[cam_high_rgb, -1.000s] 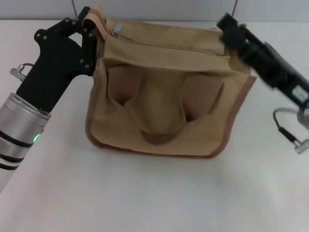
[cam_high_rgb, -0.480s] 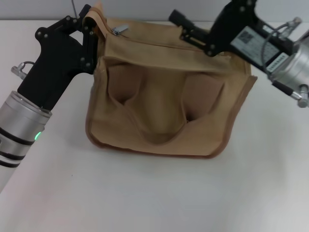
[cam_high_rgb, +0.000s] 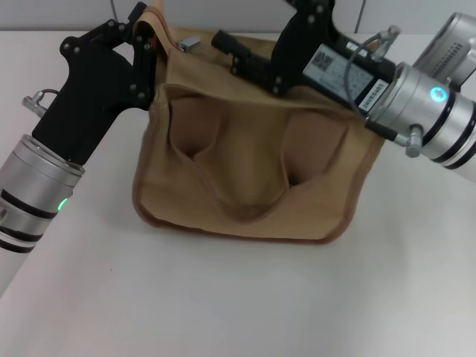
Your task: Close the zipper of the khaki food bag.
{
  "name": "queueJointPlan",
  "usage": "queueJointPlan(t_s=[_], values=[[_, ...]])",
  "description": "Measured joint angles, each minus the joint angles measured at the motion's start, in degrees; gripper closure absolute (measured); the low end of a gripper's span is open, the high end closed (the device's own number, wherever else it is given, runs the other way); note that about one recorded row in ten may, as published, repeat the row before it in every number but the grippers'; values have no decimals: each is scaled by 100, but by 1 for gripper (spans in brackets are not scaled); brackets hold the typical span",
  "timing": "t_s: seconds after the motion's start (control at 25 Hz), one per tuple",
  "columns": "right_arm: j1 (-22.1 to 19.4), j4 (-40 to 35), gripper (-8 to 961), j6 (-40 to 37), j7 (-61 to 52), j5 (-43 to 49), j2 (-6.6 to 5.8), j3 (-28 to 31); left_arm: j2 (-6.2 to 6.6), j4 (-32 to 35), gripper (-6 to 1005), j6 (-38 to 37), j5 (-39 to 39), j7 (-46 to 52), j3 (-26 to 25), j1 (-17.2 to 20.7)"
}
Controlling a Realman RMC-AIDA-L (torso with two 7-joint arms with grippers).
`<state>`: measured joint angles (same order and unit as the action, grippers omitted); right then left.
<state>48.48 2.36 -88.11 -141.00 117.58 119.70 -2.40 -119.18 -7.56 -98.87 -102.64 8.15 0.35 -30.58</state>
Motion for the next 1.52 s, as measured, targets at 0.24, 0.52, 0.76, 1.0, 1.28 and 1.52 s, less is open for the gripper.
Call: queueJointPlan(t_s=[0.24,0.52,0.76,1.0,1.28,1.52], values=[[40,75,177,183,70,2,7,-142,0,-7,957,1,-3,20,0,-10],[175,88,177,486,147,2,9,-163,0,-125,957,-2,-3,1,5,-91],[349,95,178,622,207,2,9,-186,0,-172,957,0,0,1,41,-161],[450,98,177,639,215,-3,10,-180,0,-194,957,17,1,1,44,-174],[493,92,178,681,219,-8,15,-186,0,-202,957,59,-1,2,44,-176],[517,72,177,727,311,-4,18,-186,0,-201,957,62,-2,2,44,-177]])
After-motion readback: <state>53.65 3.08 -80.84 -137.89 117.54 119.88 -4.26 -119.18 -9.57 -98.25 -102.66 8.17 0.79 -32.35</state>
